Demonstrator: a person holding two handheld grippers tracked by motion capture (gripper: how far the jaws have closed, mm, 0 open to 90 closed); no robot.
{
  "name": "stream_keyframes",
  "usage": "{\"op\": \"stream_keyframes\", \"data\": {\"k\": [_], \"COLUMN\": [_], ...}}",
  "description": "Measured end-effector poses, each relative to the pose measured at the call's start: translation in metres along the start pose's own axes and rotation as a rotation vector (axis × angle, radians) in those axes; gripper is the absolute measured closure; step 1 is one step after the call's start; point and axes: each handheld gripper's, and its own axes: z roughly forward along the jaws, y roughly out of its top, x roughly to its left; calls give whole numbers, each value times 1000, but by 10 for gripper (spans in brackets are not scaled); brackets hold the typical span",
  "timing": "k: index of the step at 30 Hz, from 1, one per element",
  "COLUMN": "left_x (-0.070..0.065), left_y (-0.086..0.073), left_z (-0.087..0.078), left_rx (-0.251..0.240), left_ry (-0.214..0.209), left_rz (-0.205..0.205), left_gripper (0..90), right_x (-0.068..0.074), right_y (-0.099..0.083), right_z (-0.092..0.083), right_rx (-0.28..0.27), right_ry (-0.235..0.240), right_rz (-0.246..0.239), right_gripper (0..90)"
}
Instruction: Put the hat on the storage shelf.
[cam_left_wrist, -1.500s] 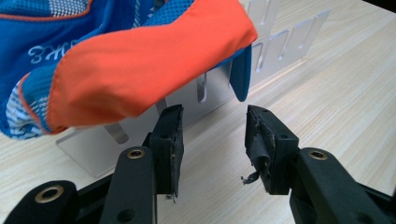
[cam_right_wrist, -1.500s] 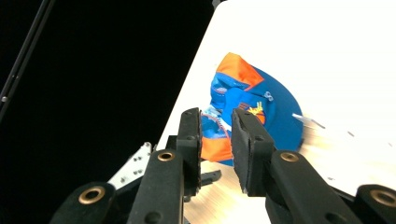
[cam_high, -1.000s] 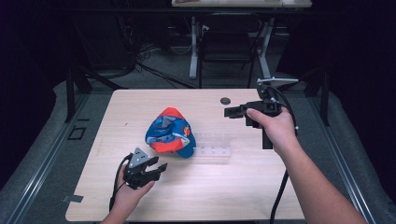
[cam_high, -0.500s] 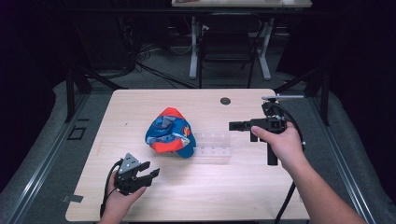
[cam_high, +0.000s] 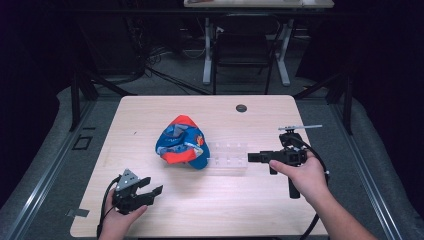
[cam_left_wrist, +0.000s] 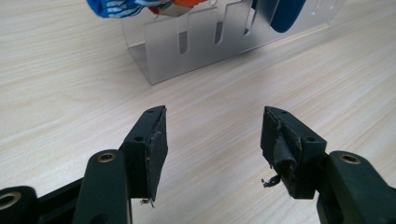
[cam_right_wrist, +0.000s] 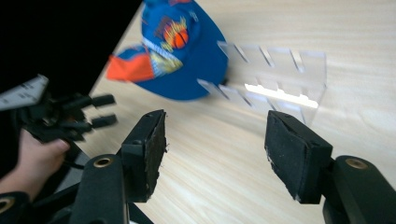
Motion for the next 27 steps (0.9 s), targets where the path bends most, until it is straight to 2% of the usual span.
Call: {"op": "stream_keyframes", "data": {"k": [2, 3, 5, 7, 15, 19, 27], "left_x": [2, 3, 5, 6, 9, 10, 10], "left_y": [-3, -5, -7, -9, -14, -15, -16], "left_z": [0, 0, 0, 1, 4, 4, 6], "left_rx": [-4, -1, 8, 9, 6, 18, 5], "left_ry": [0, 0, 1, 6, 2, 0, 2], "left_rz": [-13, -18, -26, -23, -54, -54, -61], "left_gripper": [417, 416, 416, 416, 417, 417, 416], "right_x": [1, 0, -1, -2, -18, -26, -42], "right_y": [-5, -8, -14, -20, -43, -56, -78], "right_z": [1, 2, 3, 5, 15, 21, 32], "right_rx": [8, -7, -4, -3, -9, -13, -53], "right_ry": [-47, -44, -27, -34, -32, -43, -86], "right_rz": [-40, -47, -27, -38, -9, -6, -21], "right_gripper": [380, 380, 379, 380, 378, 375, 370]}}
